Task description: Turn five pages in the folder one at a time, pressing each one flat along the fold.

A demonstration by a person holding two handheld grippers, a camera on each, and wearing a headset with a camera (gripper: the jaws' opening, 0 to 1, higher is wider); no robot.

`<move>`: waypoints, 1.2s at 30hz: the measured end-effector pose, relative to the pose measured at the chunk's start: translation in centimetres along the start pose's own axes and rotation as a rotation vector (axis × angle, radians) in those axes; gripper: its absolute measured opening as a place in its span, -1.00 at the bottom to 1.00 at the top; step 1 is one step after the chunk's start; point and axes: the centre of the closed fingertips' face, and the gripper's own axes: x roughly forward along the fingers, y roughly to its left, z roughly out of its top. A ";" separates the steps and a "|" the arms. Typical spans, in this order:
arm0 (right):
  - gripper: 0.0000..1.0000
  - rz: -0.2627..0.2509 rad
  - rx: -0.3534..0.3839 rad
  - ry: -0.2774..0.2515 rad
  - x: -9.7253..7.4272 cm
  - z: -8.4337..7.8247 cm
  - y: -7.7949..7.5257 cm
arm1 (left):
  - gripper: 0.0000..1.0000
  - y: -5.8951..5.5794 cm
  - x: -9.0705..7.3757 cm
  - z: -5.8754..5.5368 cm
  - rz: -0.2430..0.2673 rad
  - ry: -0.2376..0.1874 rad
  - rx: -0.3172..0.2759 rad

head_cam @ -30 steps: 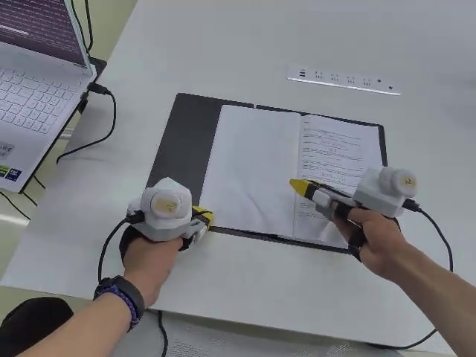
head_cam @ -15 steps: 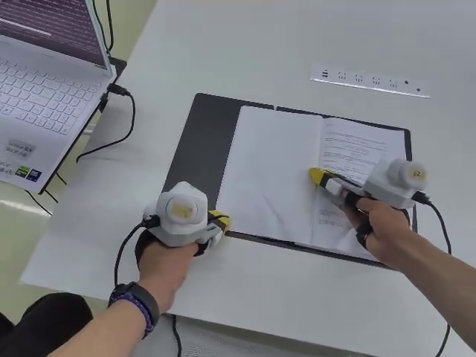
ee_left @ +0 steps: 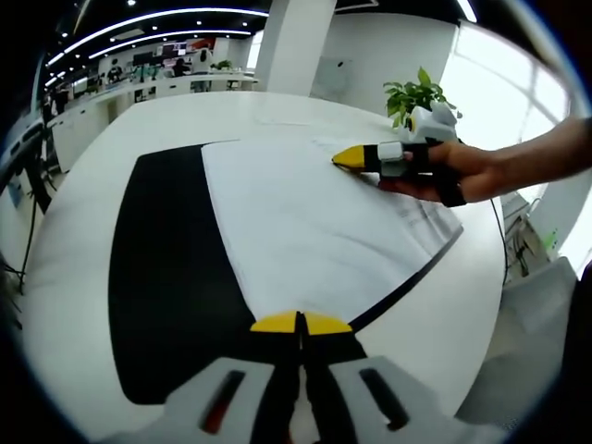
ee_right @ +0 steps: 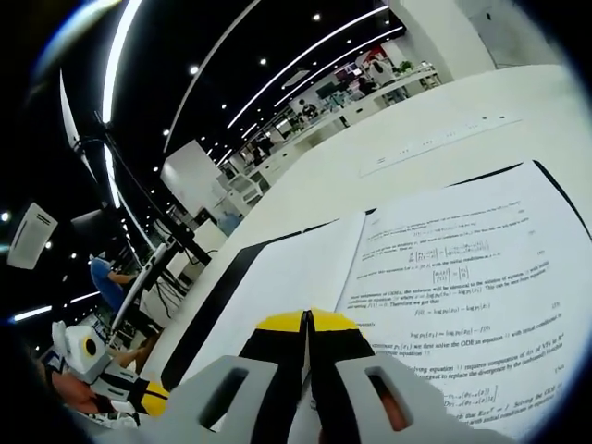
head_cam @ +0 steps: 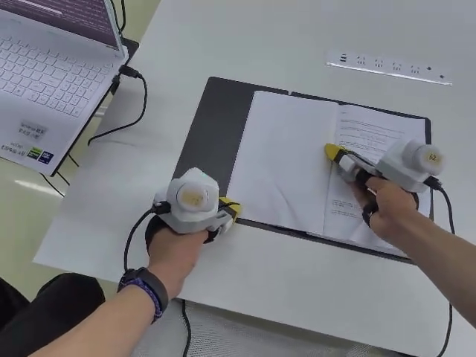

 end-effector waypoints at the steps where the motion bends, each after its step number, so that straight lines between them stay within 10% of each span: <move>1: -1.00 -0.011 0.013 -0.013 0.2 0.3 -0.3 | -1.00 0.0 0.0 0.0 -0.001 0.001 0.001; 19: -1.00 -0.082 0.115 -0.150 3.2 3.5 -2.7 | -1.00 0.1 0.1 0.0 -0.009 0.002 -0.001; 36: -1.00 -0.110 0.054 -0.156 5.5 5.5 -3.0 | -1.00 0.1 0.0 0.0 -0.011 0.010 -0.001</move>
